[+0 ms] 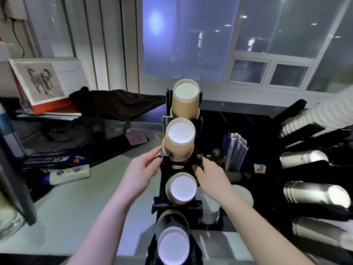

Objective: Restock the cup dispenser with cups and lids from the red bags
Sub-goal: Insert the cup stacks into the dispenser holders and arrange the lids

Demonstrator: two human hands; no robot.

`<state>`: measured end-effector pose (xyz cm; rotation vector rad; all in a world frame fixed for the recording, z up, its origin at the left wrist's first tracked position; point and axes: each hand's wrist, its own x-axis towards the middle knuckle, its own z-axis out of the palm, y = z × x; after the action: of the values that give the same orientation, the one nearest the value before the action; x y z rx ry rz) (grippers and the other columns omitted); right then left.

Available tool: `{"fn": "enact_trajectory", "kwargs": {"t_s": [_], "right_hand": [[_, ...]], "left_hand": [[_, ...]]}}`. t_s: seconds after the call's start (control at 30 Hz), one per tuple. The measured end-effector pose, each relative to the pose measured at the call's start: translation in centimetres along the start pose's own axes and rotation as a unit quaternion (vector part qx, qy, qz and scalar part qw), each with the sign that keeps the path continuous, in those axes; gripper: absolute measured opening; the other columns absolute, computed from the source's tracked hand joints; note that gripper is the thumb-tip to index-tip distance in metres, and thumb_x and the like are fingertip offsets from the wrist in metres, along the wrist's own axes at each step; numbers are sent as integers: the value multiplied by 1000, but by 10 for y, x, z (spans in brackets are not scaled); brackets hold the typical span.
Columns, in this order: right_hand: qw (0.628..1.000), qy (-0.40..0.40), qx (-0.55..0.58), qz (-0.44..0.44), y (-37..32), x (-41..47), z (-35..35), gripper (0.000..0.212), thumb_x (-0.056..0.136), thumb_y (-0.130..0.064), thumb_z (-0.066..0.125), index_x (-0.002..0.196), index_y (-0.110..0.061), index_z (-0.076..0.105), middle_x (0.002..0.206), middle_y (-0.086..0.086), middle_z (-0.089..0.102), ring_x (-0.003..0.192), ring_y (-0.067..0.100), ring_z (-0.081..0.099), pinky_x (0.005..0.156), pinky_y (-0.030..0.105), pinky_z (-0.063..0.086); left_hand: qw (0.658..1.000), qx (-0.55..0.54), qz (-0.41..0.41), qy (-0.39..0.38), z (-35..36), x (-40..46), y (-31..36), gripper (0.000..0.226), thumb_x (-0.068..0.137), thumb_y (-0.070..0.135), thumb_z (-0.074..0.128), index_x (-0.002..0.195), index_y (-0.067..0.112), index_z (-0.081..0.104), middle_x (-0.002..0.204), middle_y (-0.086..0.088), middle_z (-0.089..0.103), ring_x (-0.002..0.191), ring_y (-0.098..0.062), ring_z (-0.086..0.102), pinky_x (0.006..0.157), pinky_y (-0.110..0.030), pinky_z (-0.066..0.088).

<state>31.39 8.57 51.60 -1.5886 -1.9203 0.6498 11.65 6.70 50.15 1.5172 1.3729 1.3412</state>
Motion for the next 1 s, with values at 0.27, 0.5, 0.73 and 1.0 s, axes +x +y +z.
{"fn": "enact_trajectory", "kwargs": {"t_s": [0.27, 0.5, 0.73, 1.0], "right_hand": [[999, 36, -9, 8, 3, 14, 7, 16, 97, -8, 36, 94, -21, 45, 88, -1, 54, 81, 21, 50, 66, 28, 32], [1000, 0, 20, 11, 7, 9, 1, 14, 96, -18, 42, 97, -23, 54, 83, -6, 57, 84, 22, 55, 63, 29, 36], [994, 1, 106, 19, 26, -13, -20, 47, 90, -28, 60, 135, -19, 54, 131, -4, 59, 119, 7, 54, 100, 21, 39], [967, 41, 241, -74, 45, -51, -71, 27, 88, -14, 63, 110, -30, 65, 105, -17, 66, 101, -13, 59, 85, 4, 44]], "left_hand": [[1000, -22, -1, -2, 5, 11, -6, 41, 95, 16, 54, 114, 52, 60, 72, 17, 56, 69, -11, 43, 79, -30, 46], [1000, 17, 0, 8, 3, 6, 4, 38, 93, 18, 58, 119, 46, 58, 102, 22, 67, 93, 9, 61, 95, -30, 50], [979, -51, 163, 115, 14, -19, 58, 36, 88, 10, 52, 117, 28, 63, 116, 9, 67, 110, -7, 62, 93, -23, 49], [979, -71, 189, 39, 70, -51, 98, 38, 92, -3, 53, 119, 21, 63, 115, 6, 68, 112, -4, 61, 94, -15, 45]]}}
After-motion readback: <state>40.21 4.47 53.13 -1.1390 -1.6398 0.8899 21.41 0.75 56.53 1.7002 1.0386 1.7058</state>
